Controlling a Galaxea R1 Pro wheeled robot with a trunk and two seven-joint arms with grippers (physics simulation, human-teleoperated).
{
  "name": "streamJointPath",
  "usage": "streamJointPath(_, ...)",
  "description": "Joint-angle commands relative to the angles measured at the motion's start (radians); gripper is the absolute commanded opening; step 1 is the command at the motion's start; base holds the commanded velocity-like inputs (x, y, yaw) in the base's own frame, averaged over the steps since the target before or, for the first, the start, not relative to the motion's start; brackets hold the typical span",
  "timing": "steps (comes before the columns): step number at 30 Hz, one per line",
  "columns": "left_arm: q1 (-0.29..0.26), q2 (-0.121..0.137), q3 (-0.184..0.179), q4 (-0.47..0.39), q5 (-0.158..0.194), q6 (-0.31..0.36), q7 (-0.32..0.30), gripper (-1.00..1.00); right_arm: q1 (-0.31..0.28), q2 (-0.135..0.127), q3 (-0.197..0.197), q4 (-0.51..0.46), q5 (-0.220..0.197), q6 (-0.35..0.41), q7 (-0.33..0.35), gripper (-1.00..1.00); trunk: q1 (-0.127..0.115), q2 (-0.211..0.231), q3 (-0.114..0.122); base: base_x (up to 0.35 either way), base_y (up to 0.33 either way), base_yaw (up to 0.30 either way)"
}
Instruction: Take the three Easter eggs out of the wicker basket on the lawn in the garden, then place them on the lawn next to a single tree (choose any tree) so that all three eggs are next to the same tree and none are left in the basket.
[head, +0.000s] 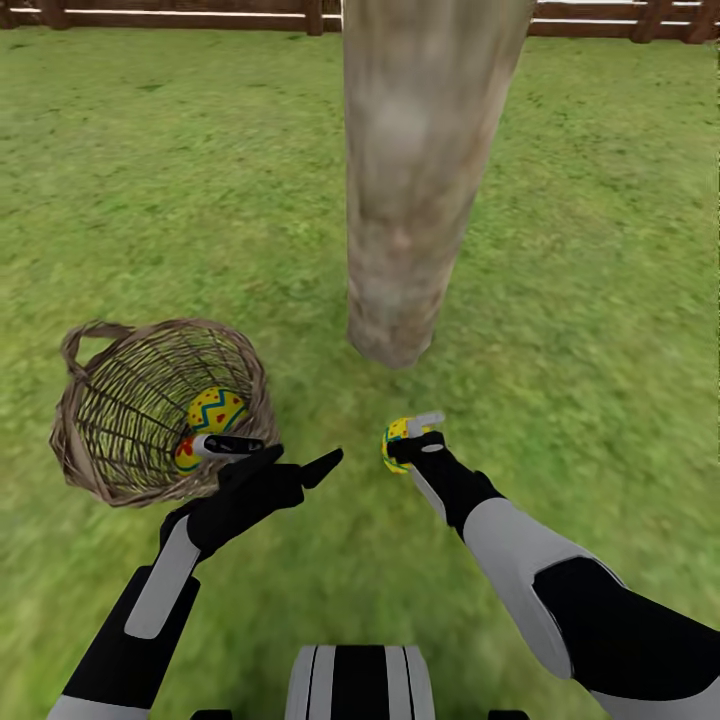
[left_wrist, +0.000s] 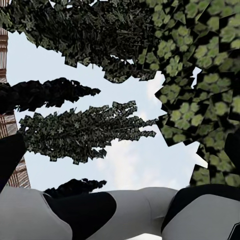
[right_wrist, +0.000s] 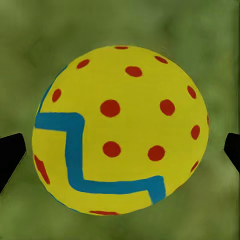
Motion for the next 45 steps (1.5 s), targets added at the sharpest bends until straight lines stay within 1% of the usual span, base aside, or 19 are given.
streamJointPath(1, 0.000, 0.000, -0.001, 0.000, 0.004, 0.005, -0.001, 1.00, 0.000, 0.000, 0.005, -0.003, 0.000, 0.007, -0.006, 1.00, -0.001, 0.000, 0.003, 0.000, 0.000, 0.000)
streamJointPath(6, 0.000, 0.000, -0.001, 0.000, 0.004, 0.005, -0.001, 1.00, 0.000, -0.003, 0.004, -0.052, 0.002, 0.016, -0.011, 1.00, -0.003, 0.001, 0.023, 0.000, 0.000, 0.000)
streamJointPath(9, 0.000, 0.002, 0.000, 0.000, 0.004, 0.005, -0.001, 1.00, 0.001, -0.003, 0.003, -0.075, 0.000, 0.046, -0.013, 1.00, -0.004, 0.002, 0.034, 0.000, 0.000, 0.000)
streamJointPath(10, 0.000, 0.003, 0.001, 0.000, 0.004, 0.005, -0.002, 1.00, 0.001, -0.003, 0.003, -0.078, -0.001, 0.069, -0.014, 1.00, -0.005, 0.002, 0.038, 0.000, 0.000, 0.000)
streamJointPath(11, 0.000, 0.004, 0.002, 0.000, 0.004, 0.005, -0.003, 1.00, 0.001, -0.003, 0.000, -0.081, -0.001, 0.126, -0.014, 1.00, -0.005, 0.002, 0.042, 0.000, 0.000, 0.000)
streamJointPath(16, 0.000, 0.005, 0.003, 0.000, 0.004, 0.005, -0.003, 1.00, 0.002, -0.005, -0.003, -0.081, -0.004, 0.172, -0.013, 1.00, -0.007, 0.004, 0.061, 0.000, 0.000, 0.000)
streamJointPath(21, 0.000, 0.003, 0.005, 0.000, 0.004, 0.005, -0.004, 1.00, 0.008, -0.007, -0.006, -0.082, -0.004, 0.261, -0.011, 1.00, -0.010, 0.005, 0.081, 0.000, 0.000, 0.000)
streamJointPath(25, 0.000, 0.006, 0.008, 0.000, 0.004, 0.005, -0.005, 1.00, 0.009, -0.026, -0.018, -0.082, -0.006, 0.364, -0.009, 1.00, -0.011, 0.006, 0.096, 0.000, 0.000, 0.000)
streamJointPath(27, 0.000, 0.007, 0.017, 0.000, 0.004, 0.005, -0.005, 1.00, 0.010, -0.043, -0.029, -0.082, -0.006, 0.389, -0.008, 1.00, -0.012, 0.006, 0.104, 0.000, 0.000, 0.000)
streamJointPath(31, 0.000, 0.008, 0.029, -0.001, 0.004, 0.005, -0.006, 1.00, 0.010, -0.055, -0.036, -0.082, -0.006, 0.400, -0.008, 1.00, -0.014, 0.007, 0.119, 0.000, 0.000, 0.000)
streamJointPath(32, 0.000, 0.008, 0.030, 0.000, 0.004, 0.005, -0.006, 1.00, 0.010, -0.063, -0.038, -0.083, -0.006, 0.402, 0.001, 1.00, -0.014, 0.007, 0.123, 0.000, 0.000, 0.000)
streamJointPath(35, 0.000, 0.007, 0.031, 0.000, 0.004, 0.005, -0.005, 1.00, 0.010, -0.077, -0.040, -0.083, -0.006, 0.410, 0.025, 1.00, -0.016, 0.008, 0.135, 0.000, 0.000, 0.000)
streamJointPath(37, 0.000, 0.007, 0.032, 0.000, 0.004, 0.005, -0.005, 1.00, 0.010, -0.095, -0.050, -0.084, -0.006, 0.433, 0.065, 1.00, -0.017, 0.008, 0.143, 0.000, 0.000, 0.000)
streamJointPath(38, 0.000, 0.008, 0.034, 0.000, 0.004, 0.005, -0.005, 1.00, 0.010, -0.105, -0.058, -0.084, -0.006, 0.442, 0.104, 1.00, -0.017, 0.009, 0.146, 0.000, 0.000, 0.000)
streamJointPath(40, 0.000, 0.009, 0.036, 0.000, 0.004, 0.005, -0.005, 1.00, 0.010, -0.118, -0.064, -0.084, -0.006, 0.448, 0.158, 1.00, -0.018, 0.009, 0.154, 0.000, 0.000, 0.000)
streamJointPath(42, 0.000, 0.009, 0.037, 0.000, 0.004, 0.005, -0.005, 1.00, 0.010, -0.140, -0.066, -0.084, -0.005, 0.451, 0.231, 1.00, -0.019, 0.010, 0.162, 0.000, 0.000, 0.000)
streamJointPath(43, 0.000, 0.010, 0.038, 0.000, 0.004, 0.005, -0.005, 1.00, 0.010, -0.153, -0.067, -0.084, -0.005, 0.452, 0.259, 1.00, -0.019, 0.010, 0.166, 0.000, 0.000, 0.000)
streamJointPath(44, 0.000, 0.011, 0.047, 0.000, 0.004, 0.005, -0.005, 1.00, 0.010, -0.176, -0.067, -0.088, -0.006, 0.453, 0.301, 1.00, -0.020, 0.010, 0.170, 0.000, 0.000, 0.000)
streamJointPath(45, 0.000, 0.011, 0.058, 0.000, 0.004, 0.005, -0.005, 1.00, 0.010, -0.193, -0.068, -0.095, -0.006, 0.454, 0.330, 1.00, -0.020, 0.010, 0.174, 0.000, 0.000, 0.000)
